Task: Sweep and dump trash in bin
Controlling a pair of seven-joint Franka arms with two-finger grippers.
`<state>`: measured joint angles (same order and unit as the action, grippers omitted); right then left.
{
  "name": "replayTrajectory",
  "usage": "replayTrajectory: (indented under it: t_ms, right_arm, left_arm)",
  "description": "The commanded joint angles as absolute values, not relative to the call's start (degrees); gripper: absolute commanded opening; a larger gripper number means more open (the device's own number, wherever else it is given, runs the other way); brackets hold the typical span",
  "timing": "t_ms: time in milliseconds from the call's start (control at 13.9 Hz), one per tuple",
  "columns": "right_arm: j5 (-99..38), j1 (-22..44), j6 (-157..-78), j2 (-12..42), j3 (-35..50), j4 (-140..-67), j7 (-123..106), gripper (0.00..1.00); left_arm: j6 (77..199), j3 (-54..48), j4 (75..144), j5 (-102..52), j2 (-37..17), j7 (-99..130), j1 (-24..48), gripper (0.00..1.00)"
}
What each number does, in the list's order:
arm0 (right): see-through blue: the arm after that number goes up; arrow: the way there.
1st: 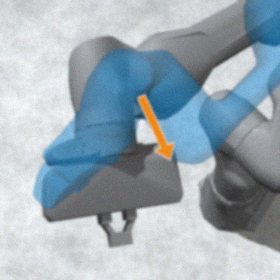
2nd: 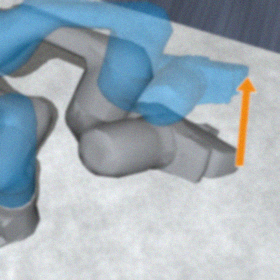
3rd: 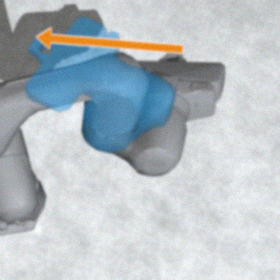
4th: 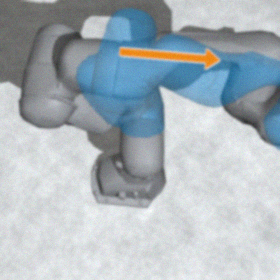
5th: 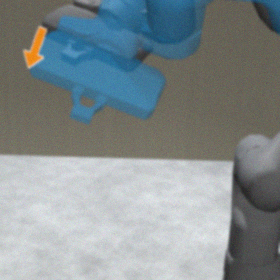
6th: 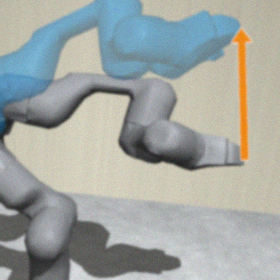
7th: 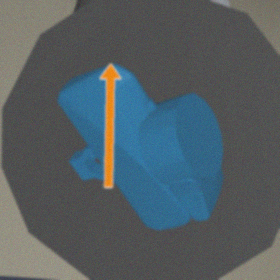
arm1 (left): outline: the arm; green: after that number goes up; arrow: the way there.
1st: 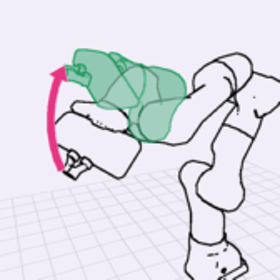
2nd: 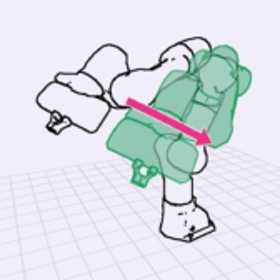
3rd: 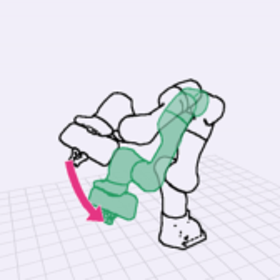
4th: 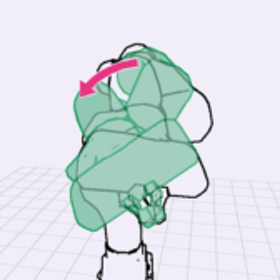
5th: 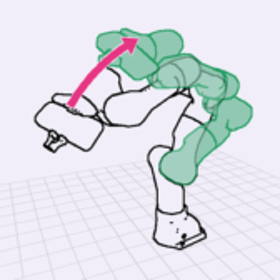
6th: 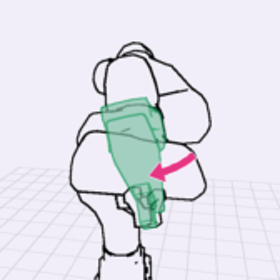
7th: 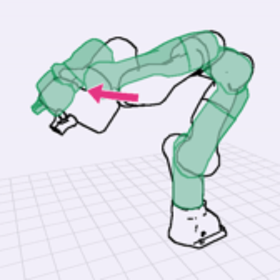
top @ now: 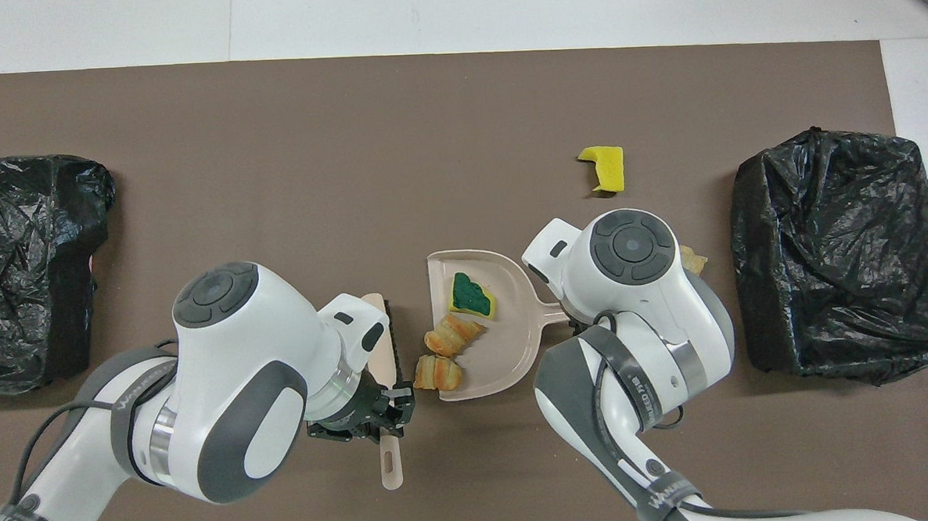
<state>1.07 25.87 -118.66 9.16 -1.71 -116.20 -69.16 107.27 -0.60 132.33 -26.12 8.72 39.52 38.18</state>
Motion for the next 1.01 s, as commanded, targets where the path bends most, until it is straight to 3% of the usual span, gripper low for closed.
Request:
replayTrajectory:
  t_ms: [0, 650, 938]
  right_arm:
    - [1.32, 25.75, -119.09, 7.30, -1.41, -118.30, -70.93, 0.00]
    - [1.23, 26.72, -119.53, 7.21, -1.41, -118.48, -69.17, 0.00]
    - [1.23, 25.93, -119.36, 7.47, -1.41, -118.04, -69.78, 0.00]
  left_arm:
    - [113.27, -0.09, 135.26, -25.22, 10.55, 45.78, 44.28, 0.00]
    - [129.36, -0.26, 134.83, -26.19, 8.00, 46.23, 51.33, 0.00]
    - [129.55, -0.18, 134.12, -26.02, 7.82, 45.35, 52.65, 0.00]
